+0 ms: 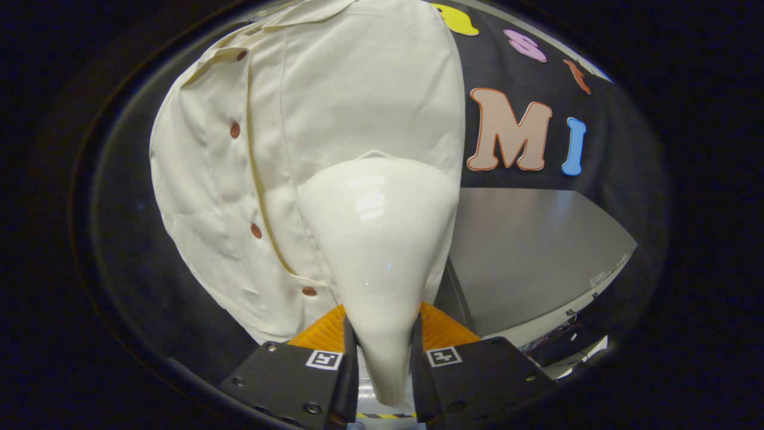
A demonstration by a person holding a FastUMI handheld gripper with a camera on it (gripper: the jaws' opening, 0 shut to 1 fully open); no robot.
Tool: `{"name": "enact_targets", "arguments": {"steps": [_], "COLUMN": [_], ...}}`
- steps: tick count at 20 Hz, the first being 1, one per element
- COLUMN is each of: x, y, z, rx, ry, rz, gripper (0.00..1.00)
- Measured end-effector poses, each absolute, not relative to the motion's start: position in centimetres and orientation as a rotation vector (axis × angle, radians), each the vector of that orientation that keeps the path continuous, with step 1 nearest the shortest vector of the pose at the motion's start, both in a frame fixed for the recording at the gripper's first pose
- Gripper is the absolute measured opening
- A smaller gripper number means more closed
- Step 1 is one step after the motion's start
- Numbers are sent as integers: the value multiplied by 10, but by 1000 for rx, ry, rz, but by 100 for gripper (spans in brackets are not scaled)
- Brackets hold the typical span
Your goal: Iron the clothes twice with a garment steamer, once on the left side and once on the right side.
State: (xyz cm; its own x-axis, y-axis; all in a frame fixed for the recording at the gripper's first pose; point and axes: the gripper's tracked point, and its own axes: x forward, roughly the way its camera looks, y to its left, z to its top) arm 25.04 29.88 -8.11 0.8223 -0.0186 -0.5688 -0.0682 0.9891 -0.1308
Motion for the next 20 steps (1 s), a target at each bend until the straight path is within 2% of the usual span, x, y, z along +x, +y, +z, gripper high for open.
{"name": "enact_targets", "arguments": {"steps": [20], "x": [228], "y": [263], "z": [-238], "rx": [-188], "ry": [834], "rz": [-21], "gripper": [37]}}
